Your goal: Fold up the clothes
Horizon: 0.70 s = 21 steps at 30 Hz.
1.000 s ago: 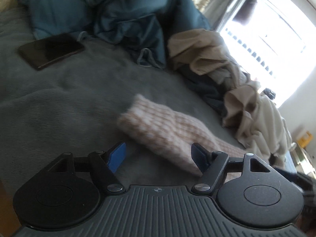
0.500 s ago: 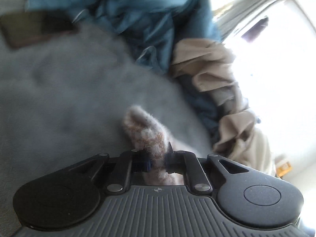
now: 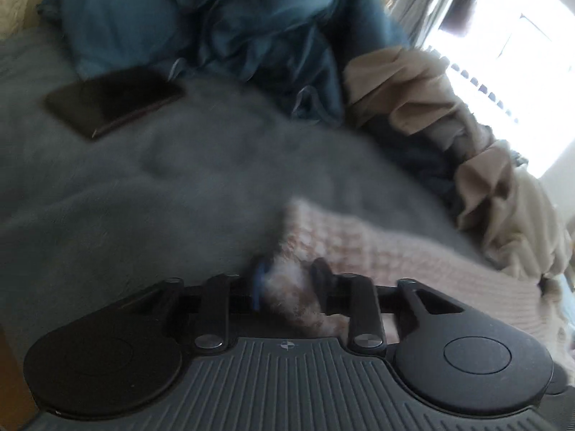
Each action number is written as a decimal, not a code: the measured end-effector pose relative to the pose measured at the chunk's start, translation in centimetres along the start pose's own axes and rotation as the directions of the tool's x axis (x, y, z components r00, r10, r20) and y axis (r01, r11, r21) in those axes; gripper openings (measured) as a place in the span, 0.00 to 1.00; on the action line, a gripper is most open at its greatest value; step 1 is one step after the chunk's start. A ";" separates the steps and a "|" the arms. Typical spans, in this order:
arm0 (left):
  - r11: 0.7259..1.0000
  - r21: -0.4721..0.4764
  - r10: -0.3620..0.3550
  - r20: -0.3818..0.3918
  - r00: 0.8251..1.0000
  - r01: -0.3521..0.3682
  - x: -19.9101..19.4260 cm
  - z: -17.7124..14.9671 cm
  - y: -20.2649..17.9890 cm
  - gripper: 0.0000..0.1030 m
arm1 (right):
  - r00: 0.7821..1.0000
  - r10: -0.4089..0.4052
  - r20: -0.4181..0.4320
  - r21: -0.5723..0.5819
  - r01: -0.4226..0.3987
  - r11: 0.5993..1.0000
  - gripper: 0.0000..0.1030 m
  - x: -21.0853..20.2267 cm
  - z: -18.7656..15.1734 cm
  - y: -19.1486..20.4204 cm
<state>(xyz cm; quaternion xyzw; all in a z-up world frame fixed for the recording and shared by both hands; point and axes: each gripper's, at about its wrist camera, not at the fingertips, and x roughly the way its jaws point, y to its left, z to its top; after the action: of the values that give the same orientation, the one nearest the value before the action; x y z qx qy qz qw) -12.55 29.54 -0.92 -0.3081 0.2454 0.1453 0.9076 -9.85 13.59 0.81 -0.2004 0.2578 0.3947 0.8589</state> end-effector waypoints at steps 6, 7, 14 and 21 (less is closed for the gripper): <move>0.985 0.119 0.102 0.206 0.973 -0.128 -3.9 1.5 -3.4 0.55 | 0.982 0.050 0.184 0.195 -0.087 0.977 0.65 -7.3 0.0 -4.9; 0.982 0.168 0.056 0.198 0.979 -0.090 -3.9 1.4 -4.6 0.55 | 0.978 0.016 0.210 0.252 -0.070 0.965 0.64 -8.6 -0.4 -6.4; 0.919 0.370 -0.133 -0.036 0.991 0.136 1.5 -1.2 -12.5 0.55 | 0.909 -0.414 -0.045 0.448 0.389 0.805 0.50 -8.1 -4.1 -17.5; 0.947 0.321 -0.012 0.028 1.000 0.003 3.7 -0.4 -7.5 0.41 | 0.899 -0.404 -0.168 0.283 0.436 0.854 0.24 -0.2 -2.2 -12.8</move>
<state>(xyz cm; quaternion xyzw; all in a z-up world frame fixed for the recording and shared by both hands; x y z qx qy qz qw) -6.51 23.92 0.47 -0.1553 0.2513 0.1045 0.9496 -0.63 4.47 0.97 -0.1329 0.3107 0.1407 0.9306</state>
